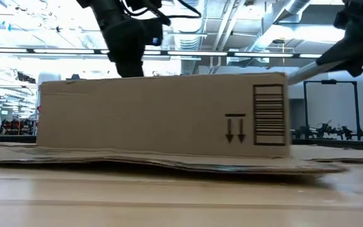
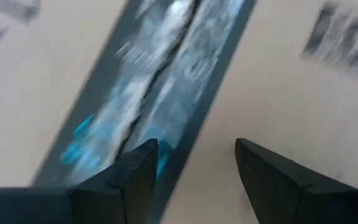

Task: Unpack boxes
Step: Break down the box until it is fully flat

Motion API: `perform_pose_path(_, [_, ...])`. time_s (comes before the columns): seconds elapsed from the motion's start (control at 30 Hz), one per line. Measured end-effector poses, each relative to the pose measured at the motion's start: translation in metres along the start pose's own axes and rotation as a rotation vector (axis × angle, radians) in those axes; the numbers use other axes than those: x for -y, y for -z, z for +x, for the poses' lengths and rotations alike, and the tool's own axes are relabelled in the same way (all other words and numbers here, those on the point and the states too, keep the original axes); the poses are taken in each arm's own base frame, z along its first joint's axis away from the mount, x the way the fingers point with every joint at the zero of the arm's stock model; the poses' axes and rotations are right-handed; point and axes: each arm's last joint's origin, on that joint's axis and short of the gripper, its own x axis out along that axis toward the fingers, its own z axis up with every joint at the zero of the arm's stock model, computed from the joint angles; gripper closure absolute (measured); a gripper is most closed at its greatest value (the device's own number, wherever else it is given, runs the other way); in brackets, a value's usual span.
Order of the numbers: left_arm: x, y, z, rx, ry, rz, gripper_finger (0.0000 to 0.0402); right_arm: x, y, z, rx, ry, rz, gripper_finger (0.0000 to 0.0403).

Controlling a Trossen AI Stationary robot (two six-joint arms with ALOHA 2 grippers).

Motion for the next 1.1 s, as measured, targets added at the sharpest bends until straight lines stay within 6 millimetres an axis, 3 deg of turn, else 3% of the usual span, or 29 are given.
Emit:
perform_pose_path(0.17, [-0.012, -0.001, -0.021, 0.071, -0.023, -0.034, 0.0202, -0.005, 0.014, 0.016, 0.025, -0.013, 0.003, 0.0290])
perform_pose_path(0.33, [-0.011, -0.005, -0.026, 0.118, 0.029, -0.058, 0.0202, -0.004, 0.026, 0.024, 0.027, 0.007, -0.010, 0.0290])
perform_pose_path(0.47, [-0.004, -0.005, -0.026, 0.119, 0.087, -0.087, 0.0202, -0.005, 0.019, 0.021, 0.078, 0.018, -0.030, 0.0290])
perform_pose_path(0.6, [0.008, -0.021, -0.030, 0.294, 0.144, -0.101, 0.0202, -0.009, 0.006, 0.016, 0.128, 0.007, -0.048, 0.0290])
perform_pose_path(0.7, [0.016, -0.031, -0.014, 0.349, 0.123, -0.081, 0.0202, -0.008, 0.008, 0.017, 0.110, 0.019, -0.056, 0.0290])
perform_pose_path(0.9, [0.027, -0.027, 0.041, 0.200, 0.149, -0.040, 0.0202, -0.008, 0.009, 0.017, 0.105, 0.019, -0.050, 0.0290])
perform_pose_path(1.1, [0.027, -0.011, 0.036, 0.034, 0.145, 0.014, 0.0202, -0.004, 0.015, 0.017, 0.052, 0.045, -0.064, 0.0290])
